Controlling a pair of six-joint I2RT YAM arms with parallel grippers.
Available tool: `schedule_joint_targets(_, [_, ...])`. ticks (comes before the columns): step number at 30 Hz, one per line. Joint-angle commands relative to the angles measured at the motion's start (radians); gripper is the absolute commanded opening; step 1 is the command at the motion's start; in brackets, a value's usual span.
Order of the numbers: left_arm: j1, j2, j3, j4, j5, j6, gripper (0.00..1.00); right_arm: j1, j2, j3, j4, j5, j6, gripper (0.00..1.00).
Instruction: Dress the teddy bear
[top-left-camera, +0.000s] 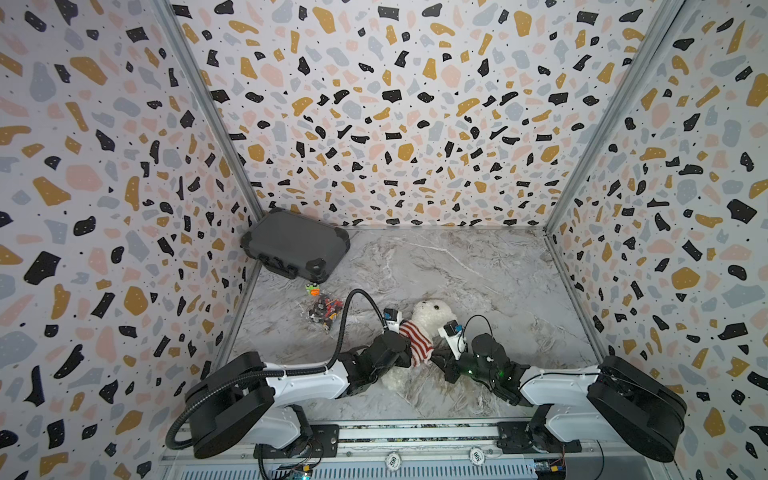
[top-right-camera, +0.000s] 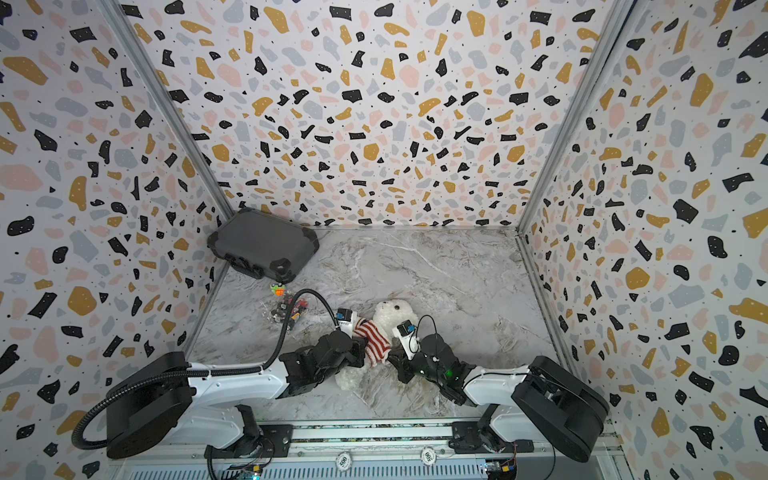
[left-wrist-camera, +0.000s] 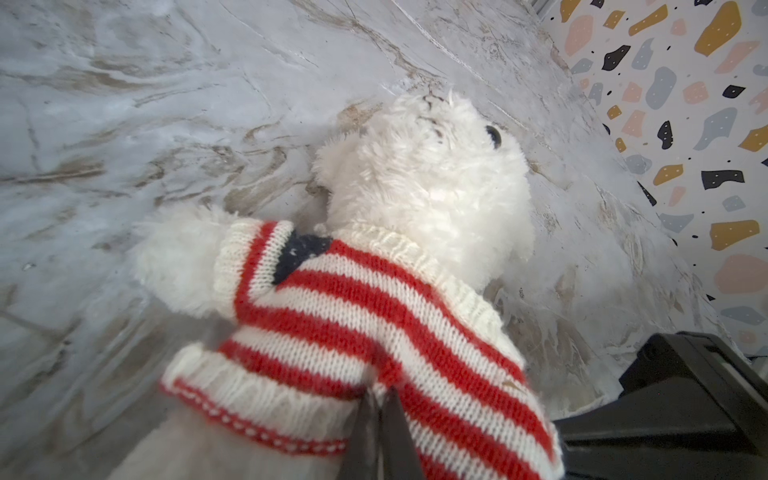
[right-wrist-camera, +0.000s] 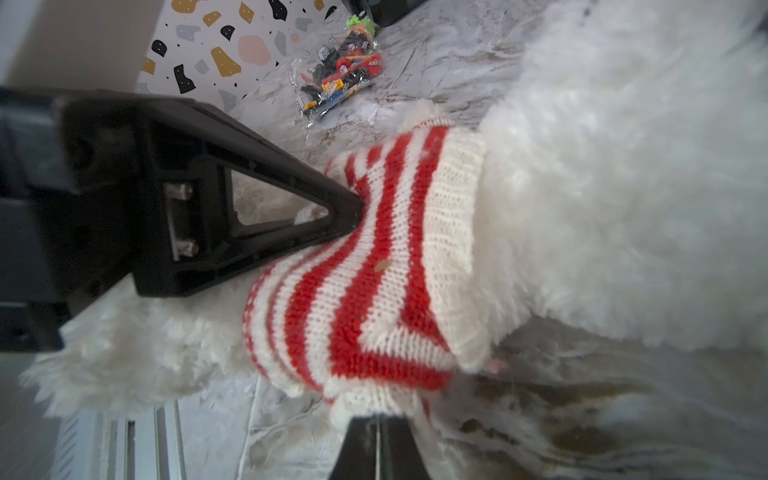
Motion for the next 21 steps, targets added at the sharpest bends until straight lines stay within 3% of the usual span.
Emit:
schedule_joint_targets(1, [0.007,0.008,-0.020,-0.011,0.018,0.017,0.00,0.001,-0.024,0.031,0.053,-0.022,-0.025,0.11])
schedule_joint_targets(8, [0.007,0.006,-0.022,-0.004,0.039,0.024,0.00,0.003,-0.059,0.028,0.076,-0.039,-0.030,0.24])
schedule_joint_targets(21, [0.004,-0.002,-0.024,0.014,0.084,0.044,0.00,0.000,-0.001,0.081,0.065,0.005,-0.053,0.29])
